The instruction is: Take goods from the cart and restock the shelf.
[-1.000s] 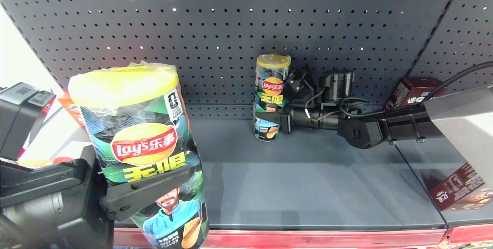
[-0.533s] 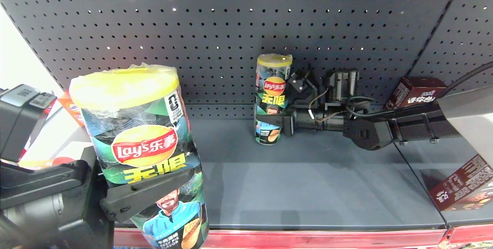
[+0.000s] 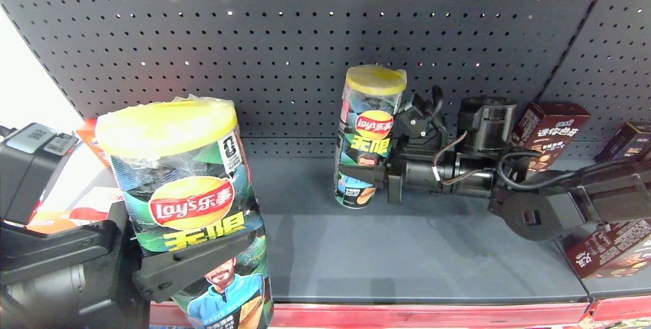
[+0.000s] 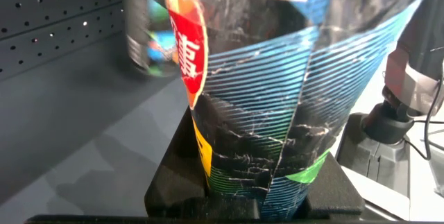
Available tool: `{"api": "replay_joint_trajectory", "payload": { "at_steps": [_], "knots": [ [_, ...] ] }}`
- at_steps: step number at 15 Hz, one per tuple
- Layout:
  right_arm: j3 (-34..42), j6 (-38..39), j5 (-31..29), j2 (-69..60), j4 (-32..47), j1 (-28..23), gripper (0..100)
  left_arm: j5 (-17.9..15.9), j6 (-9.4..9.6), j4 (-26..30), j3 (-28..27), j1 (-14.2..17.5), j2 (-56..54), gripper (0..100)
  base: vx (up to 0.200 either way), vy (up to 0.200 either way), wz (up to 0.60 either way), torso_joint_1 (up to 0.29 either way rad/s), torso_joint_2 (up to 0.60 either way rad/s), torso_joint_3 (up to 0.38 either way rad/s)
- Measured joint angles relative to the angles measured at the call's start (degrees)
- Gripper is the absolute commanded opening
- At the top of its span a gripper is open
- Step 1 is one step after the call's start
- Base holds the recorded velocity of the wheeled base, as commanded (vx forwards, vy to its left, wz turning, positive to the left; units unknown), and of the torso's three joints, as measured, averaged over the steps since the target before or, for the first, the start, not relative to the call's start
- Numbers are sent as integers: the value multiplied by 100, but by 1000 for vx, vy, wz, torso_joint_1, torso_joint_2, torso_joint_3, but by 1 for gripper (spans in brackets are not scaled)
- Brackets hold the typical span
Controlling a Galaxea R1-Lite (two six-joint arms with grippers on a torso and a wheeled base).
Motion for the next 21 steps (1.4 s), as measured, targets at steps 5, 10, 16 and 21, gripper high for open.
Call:
{"api": "replay_joint_trajectory", "payload": {
  "at_steps": [5,10,16,21],
  "knots": [
    [1403,-266,-5,-297,-890,208,0,7,-52,-6,-9,2,0,0,0,0,0,0,0,0],
    [1927,-496,-5,-586,-884,244,0,16,-115,-15,-16,4,0,0,0,0,0,0,0,0],
    [2322,-540,-22,-692,-936,319,0,16,-115,-9,-9,0,0,0,0,0,0,0,0,0],
    [2343,-536,-22,-610,-947,313,0,16,-112,-9,-9,4,0,0,0,0,0,0,0,0]
  ]
}}
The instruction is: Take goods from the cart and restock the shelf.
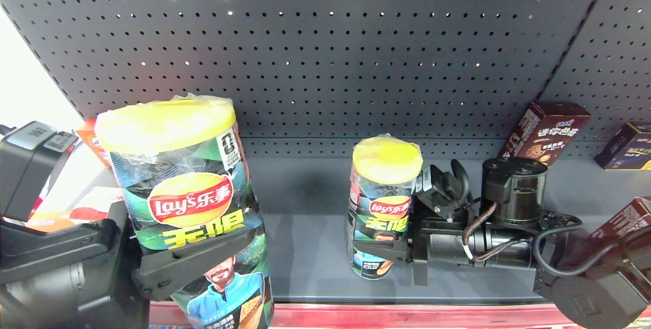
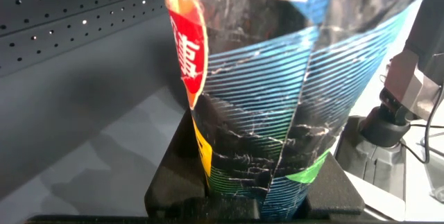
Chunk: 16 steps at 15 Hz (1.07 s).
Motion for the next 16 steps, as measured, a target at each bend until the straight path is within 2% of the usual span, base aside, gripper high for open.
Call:
{"api": "replay_joint_trajectory", "payload": {
  "at_steps": [2,3,10,16],
  "knots": [
    [-5,-4,-9,22,-2,15,0,0,0,0,4,-4,0,0,0,0,0,0,0,0],
    [0,-26,-20,28,-5,26,100,2,0,0,9,-4,0,0,0,0,0,0,0,0],
    [150,-149,-396,-212,28,-5,100,-2,9,-6,35,-4,0,0,0,0,0,0,0,0],
    [880,-156,-396,-750,30,-101,100,-2,27,-2,39,-4,-6,0,0,0,0,0,0,0]
  ]
}}
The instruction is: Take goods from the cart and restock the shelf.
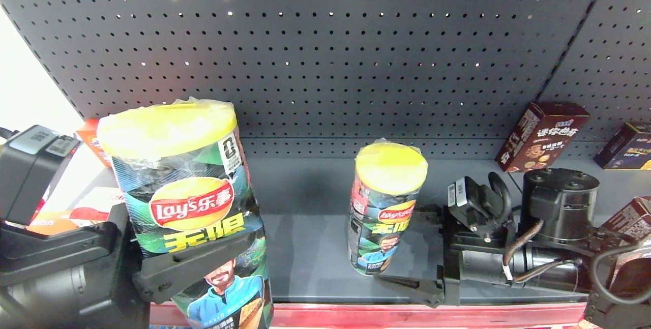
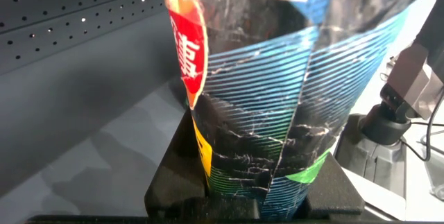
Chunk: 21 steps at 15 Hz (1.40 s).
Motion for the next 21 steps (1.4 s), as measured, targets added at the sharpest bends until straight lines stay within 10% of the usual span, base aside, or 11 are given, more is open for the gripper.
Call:
{"api": "replay_joint_trajectory", "payload": {
  "at_steps": [21],
  "knots": [
    [636,-35,-4,-1226,55,-572,100,0,17,-4,144,0,-5,0,0,0,0,0,0,0]
  ]
}}
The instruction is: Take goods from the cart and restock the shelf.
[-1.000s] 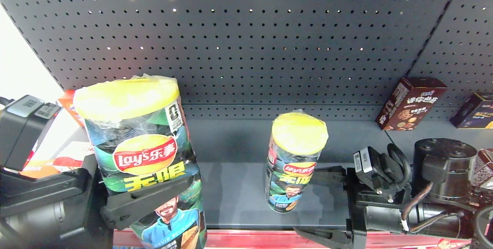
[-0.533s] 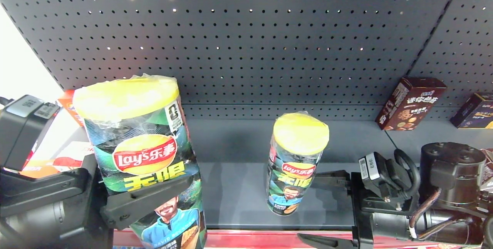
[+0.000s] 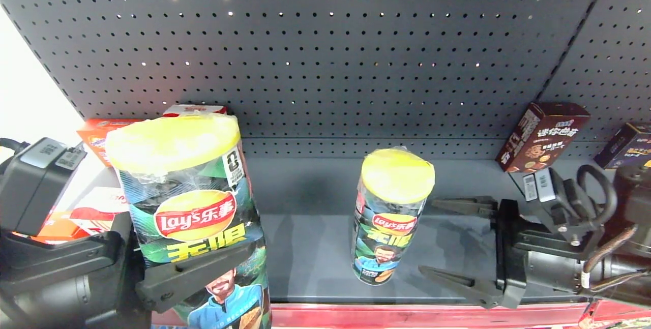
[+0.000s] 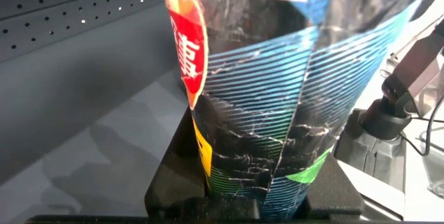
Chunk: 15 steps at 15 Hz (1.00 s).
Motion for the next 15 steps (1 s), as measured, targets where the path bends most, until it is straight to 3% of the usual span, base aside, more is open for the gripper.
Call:
{"api": "replay_joint_trajectory", "payload": {
  "at_steps": [4,9,15],
  "knots": [
    [37,29,-165,-890,200,-269,100,5,0,-2,0,0,-6,0,0,0,0,0,0,0],
    [94,377,-697,-2544,1215,-1047,100,0,-9,-2,40,0,-168,0,0,0,0,0,0,0],
    [566,1115,-1106,-5556,3985,-2343,100,0,27,-5,40,-9,-328,0,0,0,0,0,0,0]
  ]
}}
